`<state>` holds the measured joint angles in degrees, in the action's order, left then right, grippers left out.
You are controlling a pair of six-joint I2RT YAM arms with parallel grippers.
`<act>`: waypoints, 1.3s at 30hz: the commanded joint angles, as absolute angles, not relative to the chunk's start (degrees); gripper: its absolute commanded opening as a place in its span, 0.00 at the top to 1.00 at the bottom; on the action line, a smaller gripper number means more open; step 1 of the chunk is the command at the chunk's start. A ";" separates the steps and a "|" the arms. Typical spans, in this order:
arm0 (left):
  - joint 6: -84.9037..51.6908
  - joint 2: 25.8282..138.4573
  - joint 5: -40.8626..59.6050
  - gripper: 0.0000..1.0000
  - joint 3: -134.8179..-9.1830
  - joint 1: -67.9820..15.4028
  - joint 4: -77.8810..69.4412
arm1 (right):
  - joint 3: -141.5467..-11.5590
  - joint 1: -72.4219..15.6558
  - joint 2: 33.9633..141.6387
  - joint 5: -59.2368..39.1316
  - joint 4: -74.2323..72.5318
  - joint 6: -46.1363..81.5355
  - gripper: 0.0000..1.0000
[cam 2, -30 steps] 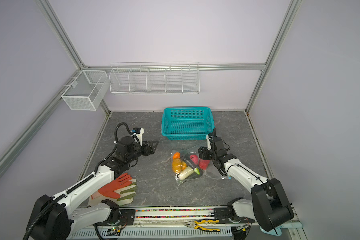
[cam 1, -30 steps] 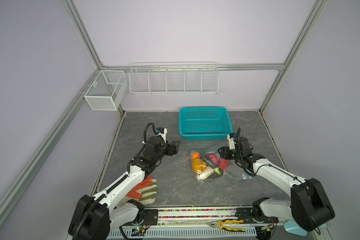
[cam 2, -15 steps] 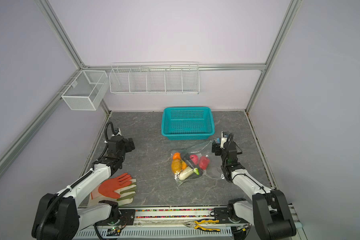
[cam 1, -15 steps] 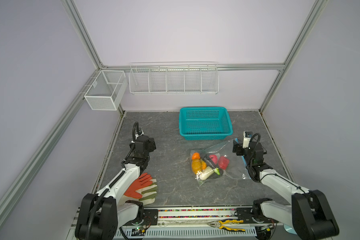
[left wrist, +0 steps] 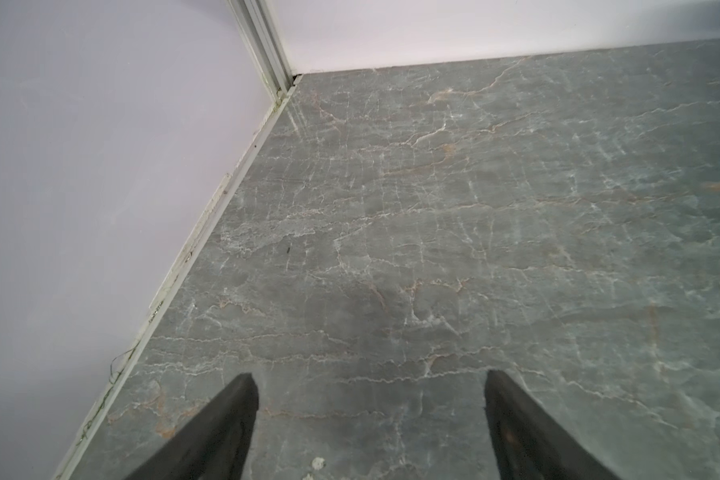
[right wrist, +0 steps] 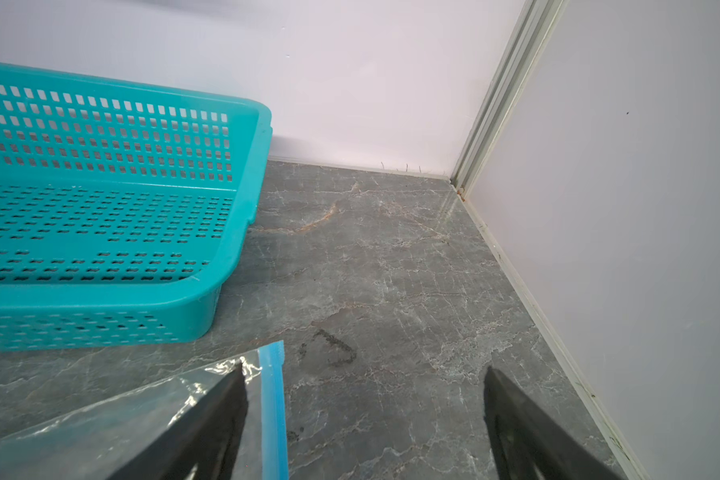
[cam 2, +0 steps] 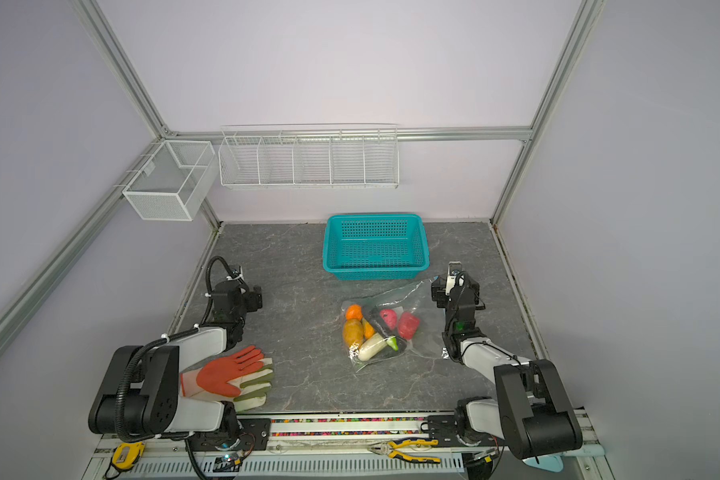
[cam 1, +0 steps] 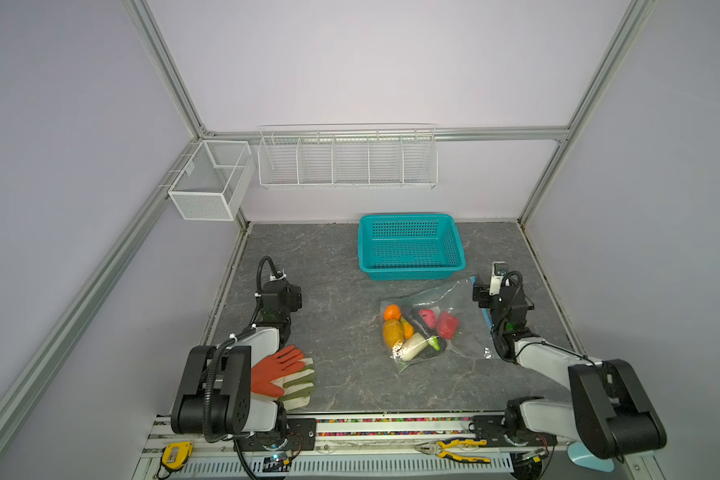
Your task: Place the food in the zip-top bag and seal the zipper
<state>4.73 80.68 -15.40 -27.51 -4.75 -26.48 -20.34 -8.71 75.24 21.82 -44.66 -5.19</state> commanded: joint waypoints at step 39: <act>-1.50 88.94 -13.91 0.01 -23.60 -3.25 -49.83 | -22.78 -1.59 88.34 9.93 -49.30 -2.02 0.11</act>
<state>-0.89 88.53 -13.67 -22.39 -3.64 -49.04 -21.65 -2.28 88.20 15.05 -50.48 -1.02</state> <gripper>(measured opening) 0.993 0.890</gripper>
